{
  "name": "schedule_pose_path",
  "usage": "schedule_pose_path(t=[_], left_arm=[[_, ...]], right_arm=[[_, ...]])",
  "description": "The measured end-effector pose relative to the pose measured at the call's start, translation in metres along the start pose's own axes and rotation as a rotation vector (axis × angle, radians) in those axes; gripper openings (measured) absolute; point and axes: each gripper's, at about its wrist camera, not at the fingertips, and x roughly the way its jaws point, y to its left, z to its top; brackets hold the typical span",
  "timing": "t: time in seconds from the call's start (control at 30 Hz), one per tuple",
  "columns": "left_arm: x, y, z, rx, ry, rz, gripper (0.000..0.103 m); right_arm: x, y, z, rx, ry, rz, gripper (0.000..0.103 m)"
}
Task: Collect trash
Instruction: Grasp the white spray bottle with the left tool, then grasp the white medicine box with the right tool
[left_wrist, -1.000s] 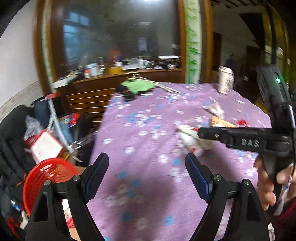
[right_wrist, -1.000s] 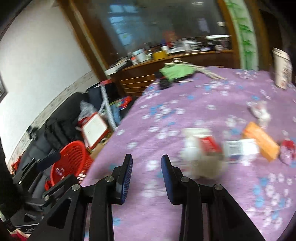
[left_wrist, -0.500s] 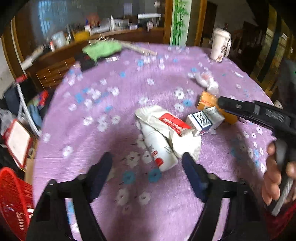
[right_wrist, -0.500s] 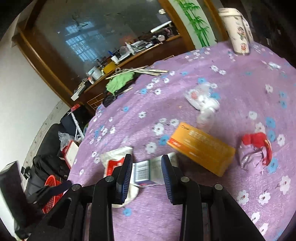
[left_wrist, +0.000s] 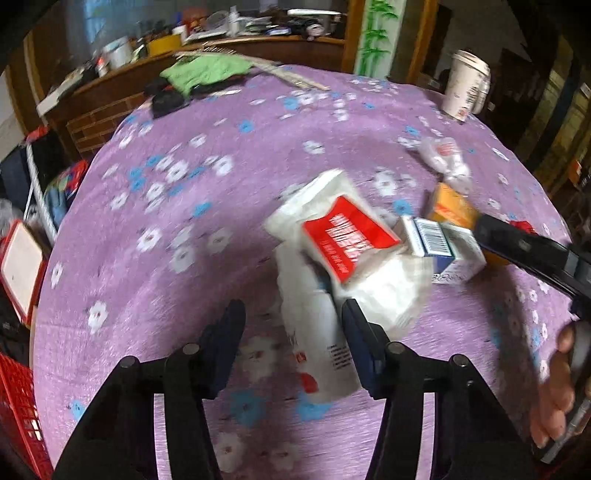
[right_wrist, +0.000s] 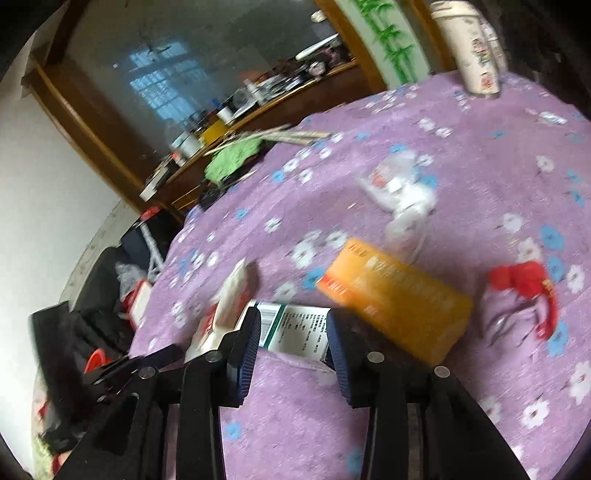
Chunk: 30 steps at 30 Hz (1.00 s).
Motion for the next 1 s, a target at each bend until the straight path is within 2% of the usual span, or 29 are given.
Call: schedule_pose_path(t=[0.1, 0.17, 0.3, 0.37, 0.4, 0.43, 0.5, 0.53, 0.63, 0.77, 0.83, 0.9, 1.0], left_arm=[[0.004, 0.017, -0.006, -0.026, 0.009, 0.017, 0.053], [0.001, 0.026, -0.009, -0.033, -0.005, 0.030, 0.052], [0.001, 0.036, -0.011, -0.059, -0.041, 0.000, 0.048], [0.000, 0.039, -0.013, -0.073, -0.080, -0.011, 0.038], [0.001, 0.040, -0.014, -0.081, -0.098, -0.020, 0.030], [0.000, 0.041, -0.013, -0.085, -0.103, -0.031, 0.029], [-0.004, 0.044, -0.011, -0.090, -0.126, -0.060, 0.029], [-0.007, 0.046, -0.011, -0.093, -0.141, -0.063, 0.029], [-0.013, 0.047, -0.012, -0.080, -0.162, -0.065, 0.029], [-0.014, 0.047, -0.013, -0.066, -0.163, -0.074, 0.029], [-0.014, 0.048, -0.014, -0.066, -0.161, -0.071, 0.029], [-0.011, 0.049, -0.013, -0.073, -0.153, -0.068, 0.029], [-0.010, 0.048, -0.012, -0.077, -0.148, -0.068, 0.029]], right_arm=[[0.007, 0.014, -0.008, -0.020, 0.113, 0.178, 0.042], [0.006, 0.021, -0.010, -0.033, 0.113, 0.221, 0.042], [-0.002, 0.024, -0.009, -0.091, 0.018, 0.066, 0.043], [-0.004, 0.025, -0.008, -0.106, -0.016, 0.029, 0.043], [-0.004, 0.025, -0.008, -0.109, -0.032, 0.013, 0.046], [-0.004, 0.024, -0.008, -0.111, -0.050, -0.008, 0.050], [0.001, 0.023, -0.006, -0.117, -0.082, -0.049, 0.070], [0.003, 0.023, -0.003, -0.117, -0.093, -0.065, 0.070], [0.012, 0.021, -0.001, -0.131, -0.061, -0.059, 0.070], [0.021, 0.038, -0.011, -0.233, 0.010, -0.035, 0.051], [0.019, 0.049, -0.020, -0.314, 0.038, -0.031, 0.050], [0.024, 0.056, -0.027, -0.368, 0.049, -0.077, 0.045], [0.034, 0.059, -0.030, -0.406, 0.046, -0.161, 0.045]])
